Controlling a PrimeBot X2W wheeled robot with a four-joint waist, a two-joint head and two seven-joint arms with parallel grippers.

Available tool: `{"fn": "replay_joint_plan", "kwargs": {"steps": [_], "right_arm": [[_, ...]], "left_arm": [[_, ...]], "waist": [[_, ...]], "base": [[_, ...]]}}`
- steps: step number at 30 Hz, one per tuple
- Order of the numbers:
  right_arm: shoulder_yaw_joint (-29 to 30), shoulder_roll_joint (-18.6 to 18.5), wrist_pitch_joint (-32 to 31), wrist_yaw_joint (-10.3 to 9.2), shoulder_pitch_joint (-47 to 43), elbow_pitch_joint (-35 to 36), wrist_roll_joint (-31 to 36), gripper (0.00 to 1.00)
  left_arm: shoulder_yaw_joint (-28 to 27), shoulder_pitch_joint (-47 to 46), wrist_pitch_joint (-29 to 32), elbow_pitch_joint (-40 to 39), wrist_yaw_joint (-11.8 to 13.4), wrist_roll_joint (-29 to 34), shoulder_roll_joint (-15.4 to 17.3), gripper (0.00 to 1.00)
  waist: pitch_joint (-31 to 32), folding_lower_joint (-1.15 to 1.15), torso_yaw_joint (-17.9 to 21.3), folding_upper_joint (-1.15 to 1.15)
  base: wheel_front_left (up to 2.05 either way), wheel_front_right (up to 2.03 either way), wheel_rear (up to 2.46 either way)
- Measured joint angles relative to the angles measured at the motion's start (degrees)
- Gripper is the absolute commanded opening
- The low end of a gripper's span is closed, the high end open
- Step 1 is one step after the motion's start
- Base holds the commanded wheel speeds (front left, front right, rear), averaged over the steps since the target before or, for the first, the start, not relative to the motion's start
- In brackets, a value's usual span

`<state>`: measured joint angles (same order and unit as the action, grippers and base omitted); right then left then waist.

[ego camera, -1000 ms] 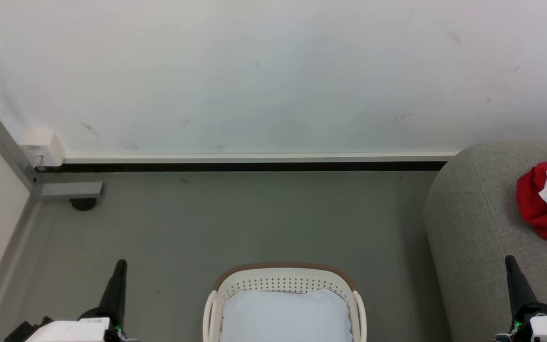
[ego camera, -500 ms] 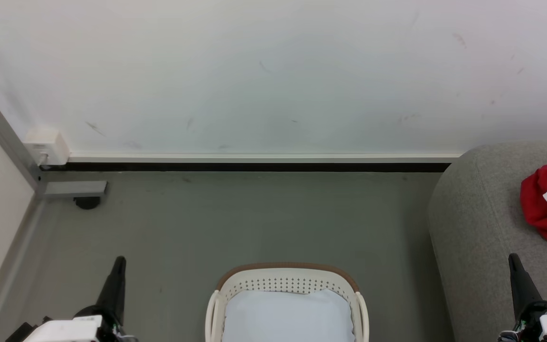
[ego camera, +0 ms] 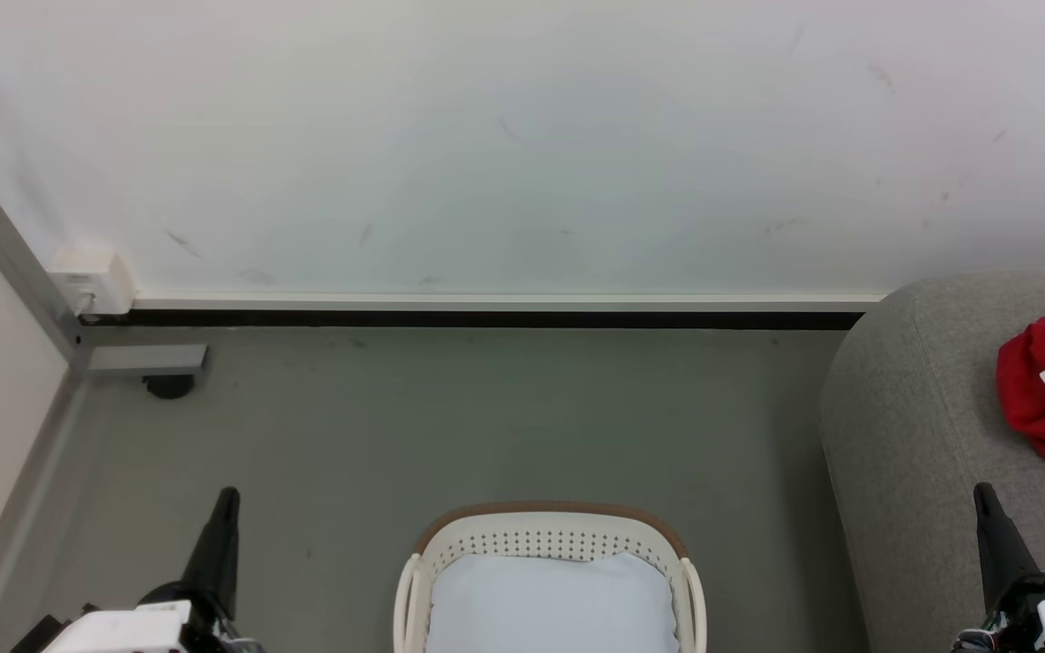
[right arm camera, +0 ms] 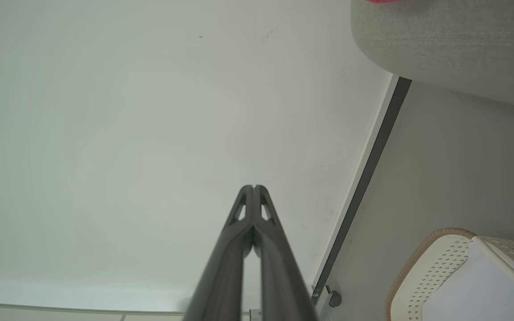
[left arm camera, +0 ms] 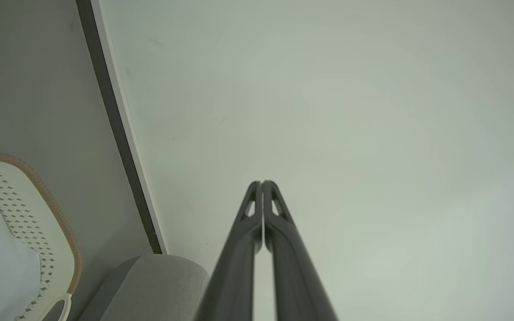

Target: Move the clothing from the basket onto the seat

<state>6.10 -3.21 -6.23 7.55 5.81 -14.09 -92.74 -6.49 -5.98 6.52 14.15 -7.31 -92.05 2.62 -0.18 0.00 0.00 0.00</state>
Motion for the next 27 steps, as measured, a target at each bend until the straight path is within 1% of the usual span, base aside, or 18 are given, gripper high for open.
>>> {"fn": "replay_joint_plan", "kwargs": {"steps": [27], "right_arm": [[0.13, 0.12, -0.24, 0.0, 0.01, 0.01, 0.0, 0.0]], "left_arm": [[0.0, -0.01, 0.0, 0.0, 0.0, 0.0, 0.01, 0.0]], "waist": [[0.0, 0.0, 0.0, 0.0]], "base": [[0.0, 0.0, 0.0]]}}
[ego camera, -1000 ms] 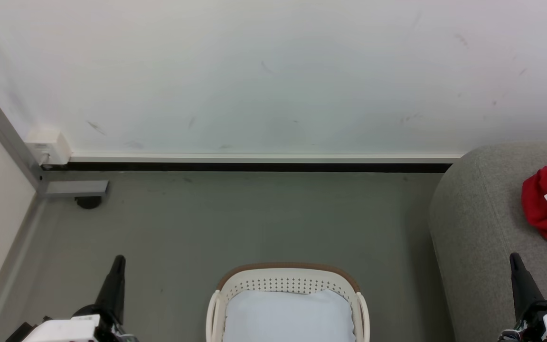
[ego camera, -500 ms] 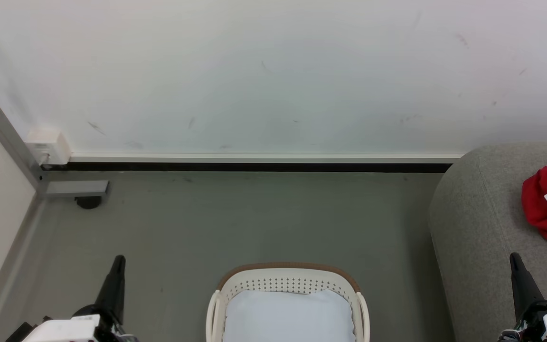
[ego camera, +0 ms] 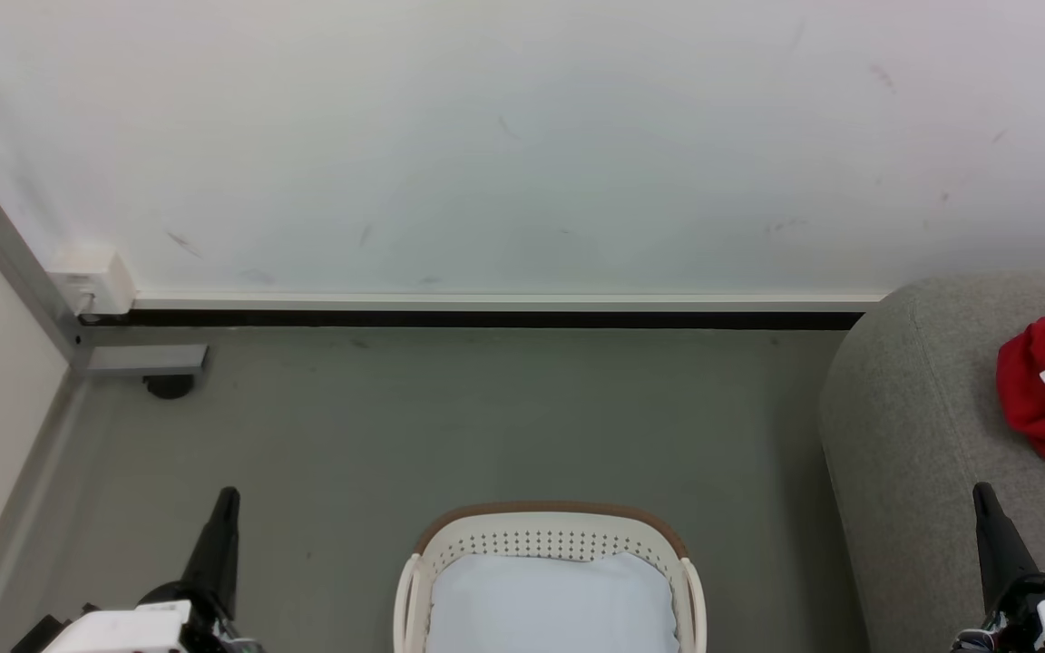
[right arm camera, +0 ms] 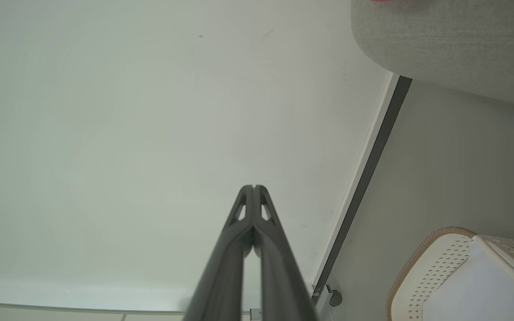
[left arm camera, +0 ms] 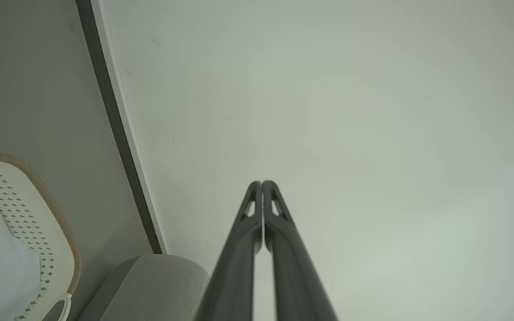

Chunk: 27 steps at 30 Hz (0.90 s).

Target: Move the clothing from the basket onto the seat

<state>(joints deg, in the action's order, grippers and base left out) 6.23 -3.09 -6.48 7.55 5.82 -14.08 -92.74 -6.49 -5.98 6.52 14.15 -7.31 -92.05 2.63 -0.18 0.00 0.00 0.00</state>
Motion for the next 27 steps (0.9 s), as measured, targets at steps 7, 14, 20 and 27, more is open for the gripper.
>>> {"fn": "replay_joint_plan", "kwargs": {"steps": [7, 14, 20, 27], "right_arm": [[0.03, 0.01, 0.0, 0.0, 0.01, 0.0, 0.01, 0.0], [0.05, 0.03, -0.01, 0.0, 0.01, 0.0, 0.01, 0.0], [0.08, 0.04, -0.01, 0.0, 0.01, 0.0, 0.02, 0.0], [0.1, 0.05, -0.01, 0.0, 0.01, 0.0, 0.05, 0.0]], "left_arm": [[0.0, 0.0, 0.0, -0.01, 0.0, 0.0, 0.0, 0.0], [0.0, 0.0, 0.0, -0.01, 0.0, 0.0, 0.0, 0.0], [0.0, 0.0, 0.0, -0.01, 0.0, 0.0, 0.0, 0.0], [0.0, 0.0, 0.0, -0.01, 0.0, 0.0, 0.0, 0.0]], "waist": [[0.0, 0.0, 0.0, 0.0], [0.0, 0.0, 0.0, 0.0], [0.0, 0.0, 0.0, 0.0], [0.0, 0.0, 0.0, 0.0]], "base": [[0.0, 0.0, 0.0], [0.0, 0.0, 0.0], [0.0, 0.0, 0.0], [0.0, 0.0, 0.0]]}}
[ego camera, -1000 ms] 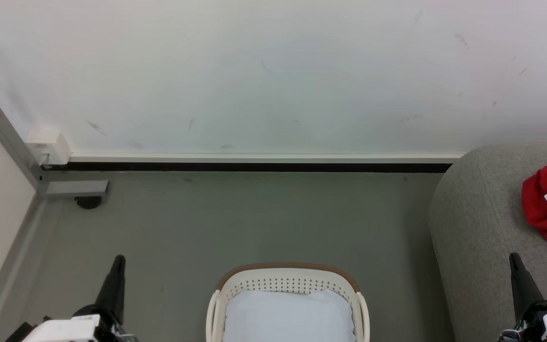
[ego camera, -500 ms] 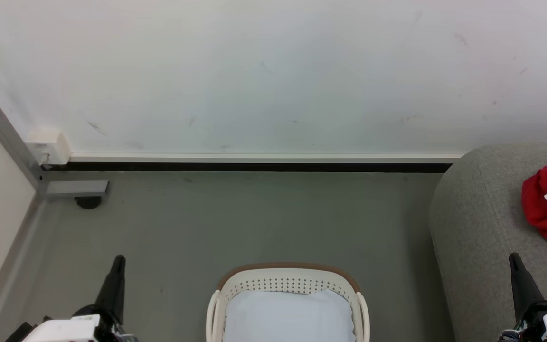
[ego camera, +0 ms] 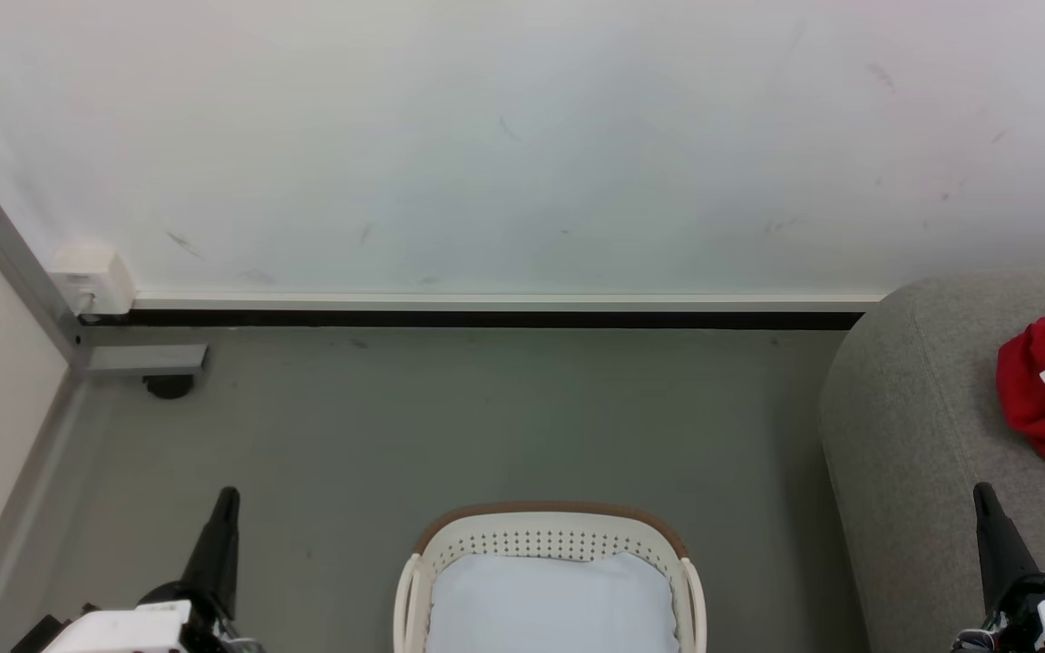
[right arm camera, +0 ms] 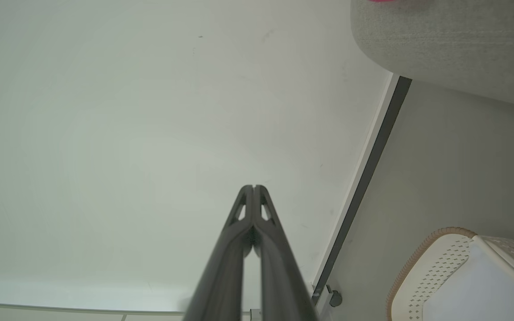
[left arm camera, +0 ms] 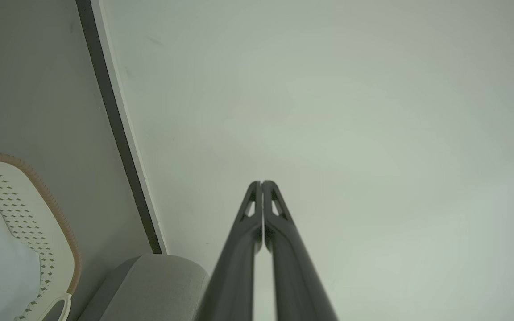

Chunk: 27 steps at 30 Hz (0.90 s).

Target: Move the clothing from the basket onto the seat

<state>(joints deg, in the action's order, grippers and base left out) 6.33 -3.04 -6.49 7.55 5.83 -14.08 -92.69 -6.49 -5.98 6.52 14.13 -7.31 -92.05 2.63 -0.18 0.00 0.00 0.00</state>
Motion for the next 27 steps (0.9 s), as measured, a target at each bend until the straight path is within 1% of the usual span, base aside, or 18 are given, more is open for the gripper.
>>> {"fn": "replay_joint_plan", "kwargs": {"steps": [27], "right_arm": [[0.08, 0.04, -0.01, 0.0, 0.01, 0.0, 0.01, 0.0]], "left_arm": [[0.0, 0.0, 0.0, 0.0, 0.0, -0.01, 0.0, 0.0]], "waist": [[0.0, 0.0, 0.0, 0.0]], "base": [[0.0, 0.0, 0.0]]}}
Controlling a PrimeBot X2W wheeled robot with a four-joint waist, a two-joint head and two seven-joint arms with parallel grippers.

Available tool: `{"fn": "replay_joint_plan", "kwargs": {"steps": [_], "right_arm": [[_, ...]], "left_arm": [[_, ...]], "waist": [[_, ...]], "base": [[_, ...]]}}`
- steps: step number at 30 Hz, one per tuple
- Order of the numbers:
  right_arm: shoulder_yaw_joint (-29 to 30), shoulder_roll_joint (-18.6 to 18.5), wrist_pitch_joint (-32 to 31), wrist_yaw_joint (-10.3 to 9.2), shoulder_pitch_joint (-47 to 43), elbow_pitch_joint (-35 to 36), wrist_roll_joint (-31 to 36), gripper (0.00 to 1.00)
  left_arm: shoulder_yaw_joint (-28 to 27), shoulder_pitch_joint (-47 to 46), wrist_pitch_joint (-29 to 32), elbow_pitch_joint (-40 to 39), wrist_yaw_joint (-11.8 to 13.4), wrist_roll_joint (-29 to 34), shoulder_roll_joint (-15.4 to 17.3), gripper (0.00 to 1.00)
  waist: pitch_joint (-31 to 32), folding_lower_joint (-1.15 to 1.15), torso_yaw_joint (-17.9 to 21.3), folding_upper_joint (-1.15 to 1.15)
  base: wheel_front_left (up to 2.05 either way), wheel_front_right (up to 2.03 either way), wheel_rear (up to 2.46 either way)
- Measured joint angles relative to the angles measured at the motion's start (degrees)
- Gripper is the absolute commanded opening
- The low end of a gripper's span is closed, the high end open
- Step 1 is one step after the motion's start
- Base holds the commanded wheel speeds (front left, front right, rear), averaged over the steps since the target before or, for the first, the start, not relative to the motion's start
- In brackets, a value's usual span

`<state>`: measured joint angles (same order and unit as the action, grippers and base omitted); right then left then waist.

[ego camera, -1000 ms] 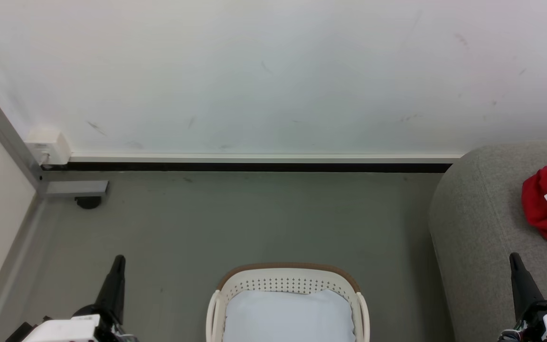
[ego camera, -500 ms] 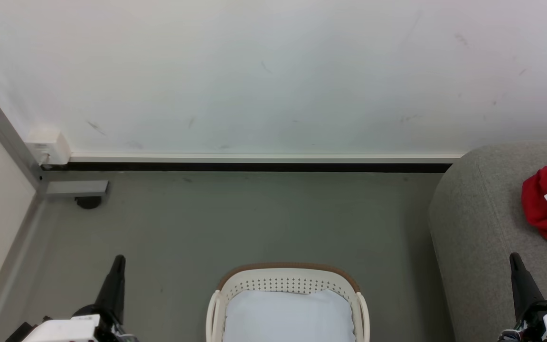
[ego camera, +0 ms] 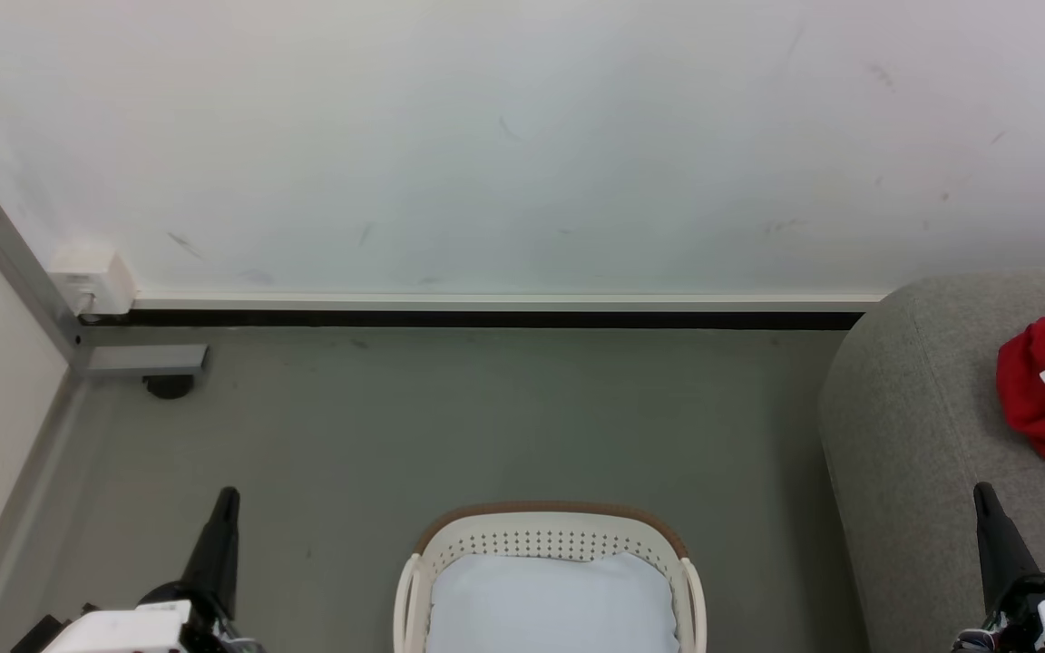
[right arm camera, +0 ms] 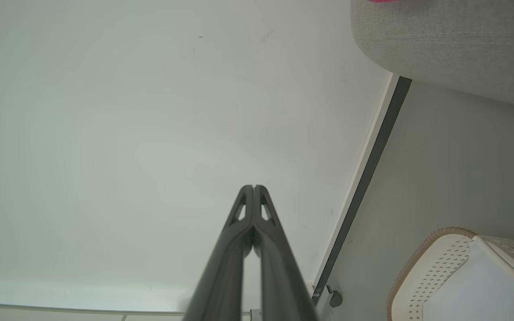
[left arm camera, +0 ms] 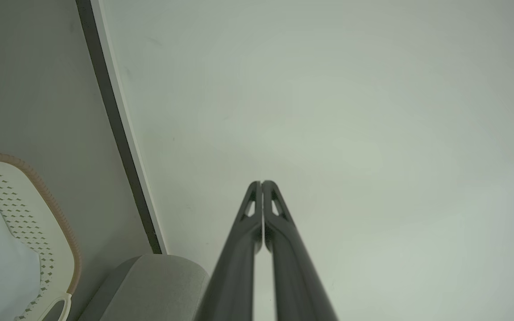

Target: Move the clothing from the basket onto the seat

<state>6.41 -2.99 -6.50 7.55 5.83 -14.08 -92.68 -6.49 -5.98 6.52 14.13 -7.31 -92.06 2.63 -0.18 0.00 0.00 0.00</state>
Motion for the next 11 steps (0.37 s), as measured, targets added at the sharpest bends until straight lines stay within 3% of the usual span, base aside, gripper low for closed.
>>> {"fn": "replay_joint_plan", "kwargs": {"steps": [11], "right_arm": [[0.02, 0.02, -0.01, 0.0, 0.01, 0.0, 0.01, 0.0]], "left_arm": [[0.0, 0.0, 0.0, 0.0, 0.0, 0.0, 0.0, 0.0]], "waist": [[0.0, 0.0, 0.0, 0.0]], "base": [[0.0, 0.0, 0.0]]}}
